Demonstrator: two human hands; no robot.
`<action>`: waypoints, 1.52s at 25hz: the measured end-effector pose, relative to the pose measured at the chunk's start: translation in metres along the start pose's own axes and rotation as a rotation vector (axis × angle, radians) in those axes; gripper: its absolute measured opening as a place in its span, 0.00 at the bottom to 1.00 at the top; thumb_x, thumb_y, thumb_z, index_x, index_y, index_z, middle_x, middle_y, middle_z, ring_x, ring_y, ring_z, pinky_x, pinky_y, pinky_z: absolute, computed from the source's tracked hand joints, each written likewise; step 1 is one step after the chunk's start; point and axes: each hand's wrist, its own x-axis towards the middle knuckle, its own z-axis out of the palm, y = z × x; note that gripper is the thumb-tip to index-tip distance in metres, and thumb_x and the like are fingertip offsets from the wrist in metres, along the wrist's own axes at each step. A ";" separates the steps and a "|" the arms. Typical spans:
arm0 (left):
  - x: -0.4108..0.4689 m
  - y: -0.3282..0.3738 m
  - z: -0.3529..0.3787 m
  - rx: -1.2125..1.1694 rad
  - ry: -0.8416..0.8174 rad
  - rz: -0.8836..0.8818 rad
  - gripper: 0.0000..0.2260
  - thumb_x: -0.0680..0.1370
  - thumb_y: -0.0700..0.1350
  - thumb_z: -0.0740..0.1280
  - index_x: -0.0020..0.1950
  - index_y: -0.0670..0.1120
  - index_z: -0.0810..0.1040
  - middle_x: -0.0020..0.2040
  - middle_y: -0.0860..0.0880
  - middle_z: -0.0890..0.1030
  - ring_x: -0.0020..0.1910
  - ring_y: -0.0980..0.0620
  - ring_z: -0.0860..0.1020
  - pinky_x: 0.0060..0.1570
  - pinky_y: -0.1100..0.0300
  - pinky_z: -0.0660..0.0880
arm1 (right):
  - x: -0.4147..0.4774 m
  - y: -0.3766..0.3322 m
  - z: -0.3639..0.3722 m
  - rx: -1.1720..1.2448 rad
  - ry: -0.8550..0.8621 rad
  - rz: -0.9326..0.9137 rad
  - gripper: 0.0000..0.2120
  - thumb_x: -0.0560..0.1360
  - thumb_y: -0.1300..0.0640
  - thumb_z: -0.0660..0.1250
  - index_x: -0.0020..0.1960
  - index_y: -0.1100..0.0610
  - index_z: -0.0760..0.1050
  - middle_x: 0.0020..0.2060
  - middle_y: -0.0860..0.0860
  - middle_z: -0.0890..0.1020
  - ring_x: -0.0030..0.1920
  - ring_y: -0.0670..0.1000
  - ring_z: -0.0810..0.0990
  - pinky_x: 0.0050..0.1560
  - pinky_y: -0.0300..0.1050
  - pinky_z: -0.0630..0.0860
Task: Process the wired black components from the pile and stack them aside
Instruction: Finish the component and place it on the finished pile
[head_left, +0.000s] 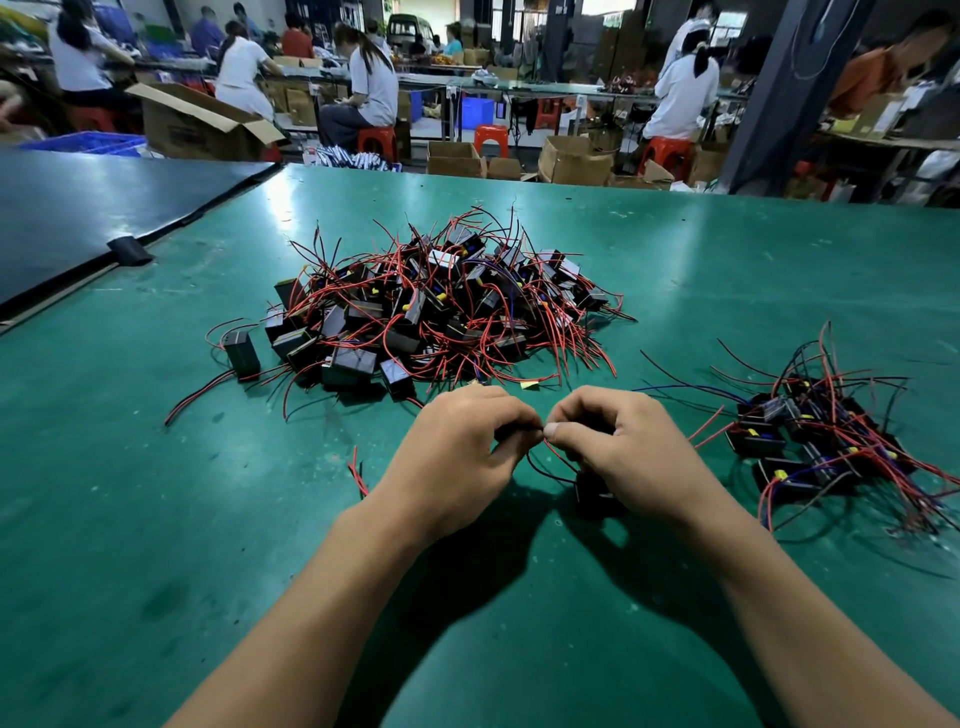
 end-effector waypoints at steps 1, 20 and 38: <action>0.000 0.000 0.001 0.036 0.006 0.032 0.03 0.75 0.42 0.72 0.46 0.44 0.85 0.39 0.49 0.82 0.39 0.48 0.78 0.40 0.52 0.76 | 0.002 0.000 0.001 0.071 -0.015 0.082 0.09 0.74 0.61 0.71 0.36 0.54 0.78 0.24 0.43 0.74 0.25 0.41 0.68 0.28 0.33 0.64; 0.002 0.000 -0.003 -0.212 -0.017 -0.189 0.03 0.74 0.40 0.74 0.47 0.43 0.86 0.36 0.58 0.79 0.36 0.64 0.74 0.39 0.72 0.67 | -0.003 0.008 0.001 0.173 0.107 -0.184 0.06 0.73 0.61 0.75 0.48 0.53 0.83 0.35 0.46 0.84 0.27 0.48 0.79 0.32 0.40 0.75; 0.002 0.005 -0.008 -0.304 -0.059 -0.326 0.04 0.75 0.40 0.73 0.48 0.43 0.86 0.41 0.50 0.84 0.37 0.65 0.76 0.42 0.71 0.71 | 0.000 0.024 0.002 -0.109 0.185 -0.513 0.07 0.74 0.59 0.75 0.52 0.58 0.85 0.45 0.48 0.86 0.40 0.38 0.82 0.40 0.41 0.79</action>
